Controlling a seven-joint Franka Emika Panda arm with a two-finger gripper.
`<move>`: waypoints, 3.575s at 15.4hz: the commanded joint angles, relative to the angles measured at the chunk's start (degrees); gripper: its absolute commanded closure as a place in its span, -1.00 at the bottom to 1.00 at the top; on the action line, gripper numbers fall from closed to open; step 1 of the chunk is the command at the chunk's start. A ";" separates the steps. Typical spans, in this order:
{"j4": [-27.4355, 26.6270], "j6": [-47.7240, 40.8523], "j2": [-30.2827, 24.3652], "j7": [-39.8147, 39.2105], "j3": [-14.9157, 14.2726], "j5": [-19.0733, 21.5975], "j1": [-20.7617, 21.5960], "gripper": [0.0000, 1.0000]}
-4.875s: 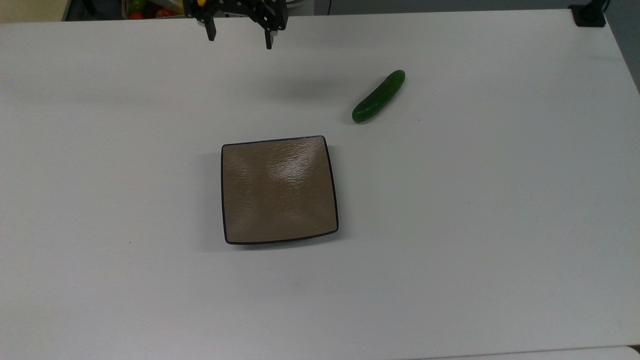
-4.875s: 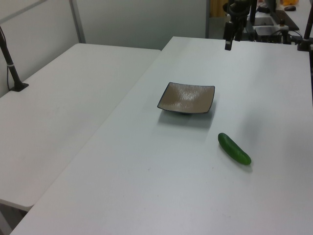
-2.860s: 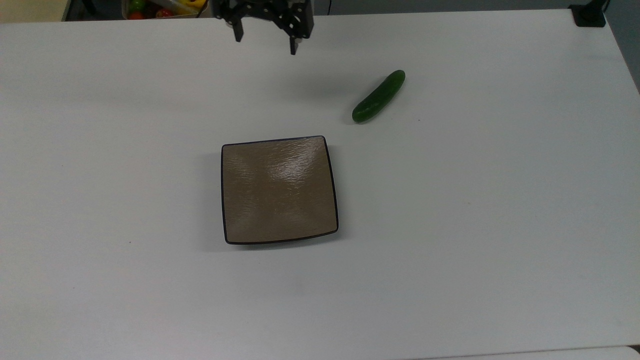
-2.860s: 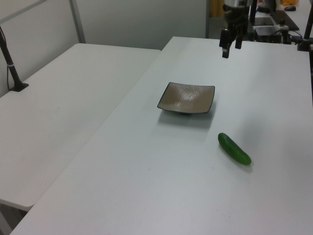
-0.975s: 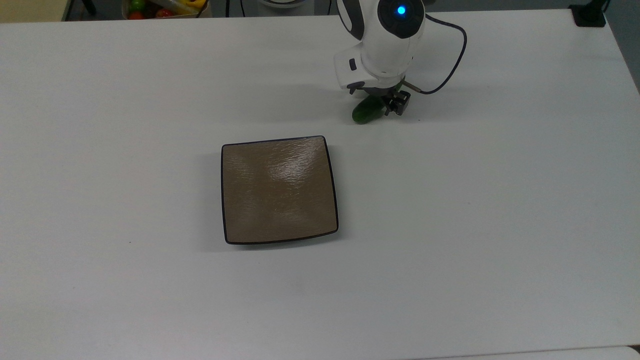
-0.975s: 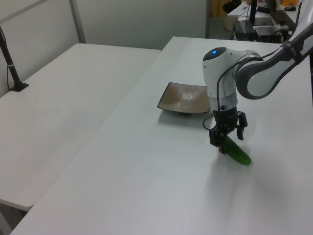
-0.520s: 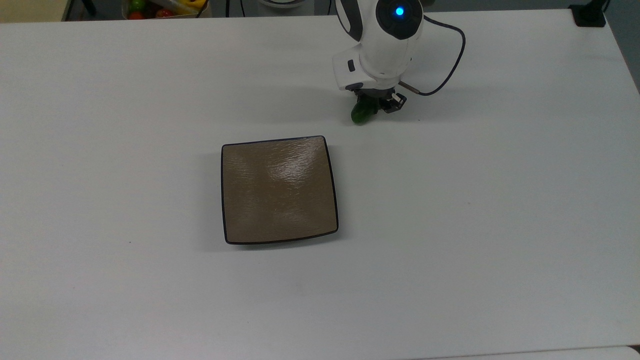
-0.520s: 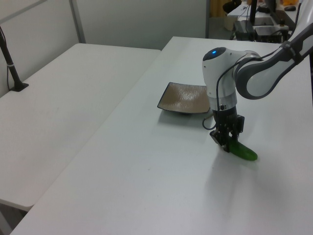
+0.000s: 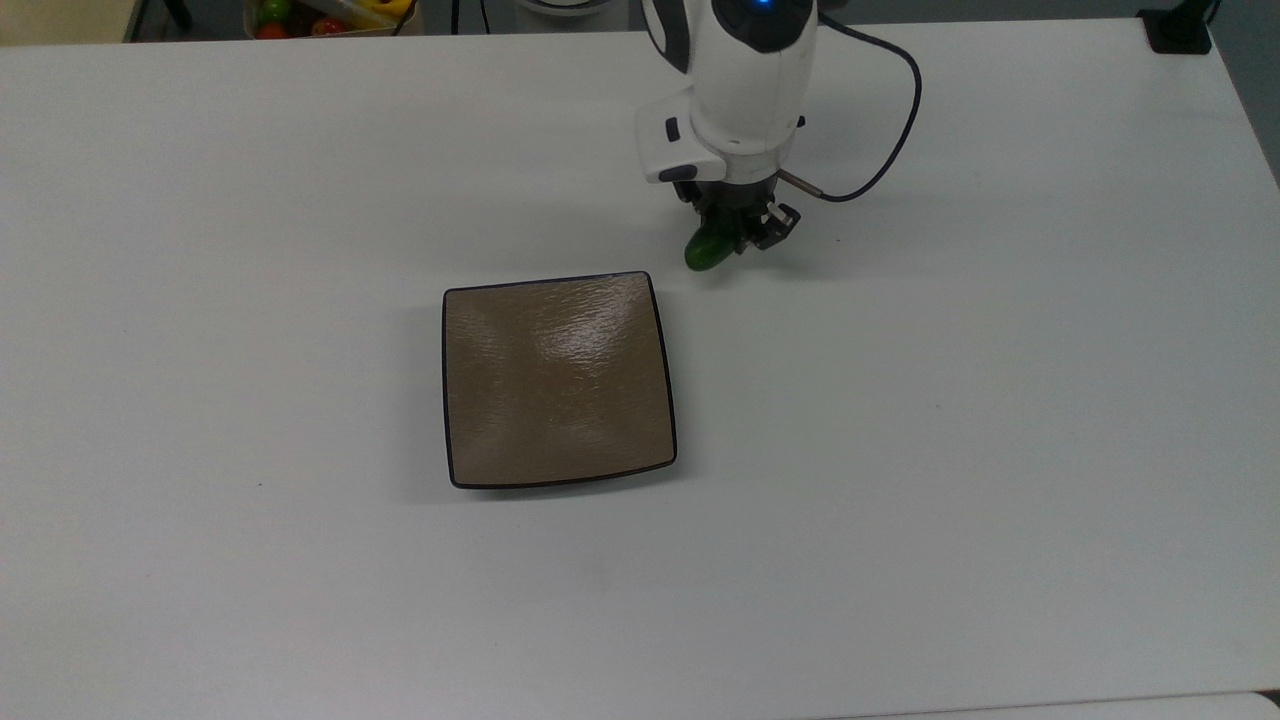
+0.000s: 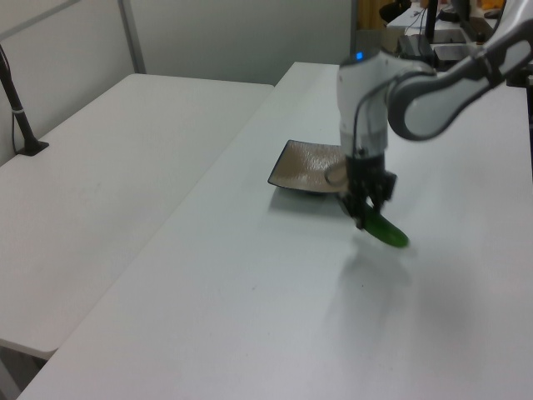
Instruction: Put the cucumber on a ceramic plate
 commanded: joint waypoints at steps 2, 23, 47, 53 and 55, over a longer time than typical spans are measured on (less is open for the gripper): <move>7.27 0.98 0.00 -2.26 -1.16 0.32 -3.95 0.70; 14.84 15.14 6.86 -2.87 -6.44 -0.56 -9.75 -1.00; 1.92 -12.47 -18.10 -49.63 -24.54 -3.02 5.36 -1.00; 2.19 -14.49 -18.45 -49.55 -24.28 -2.32 5.36 -1.00; 2.36 -15.10 -18.45 -49.63 -24.19 -1.97 5.36 -1.00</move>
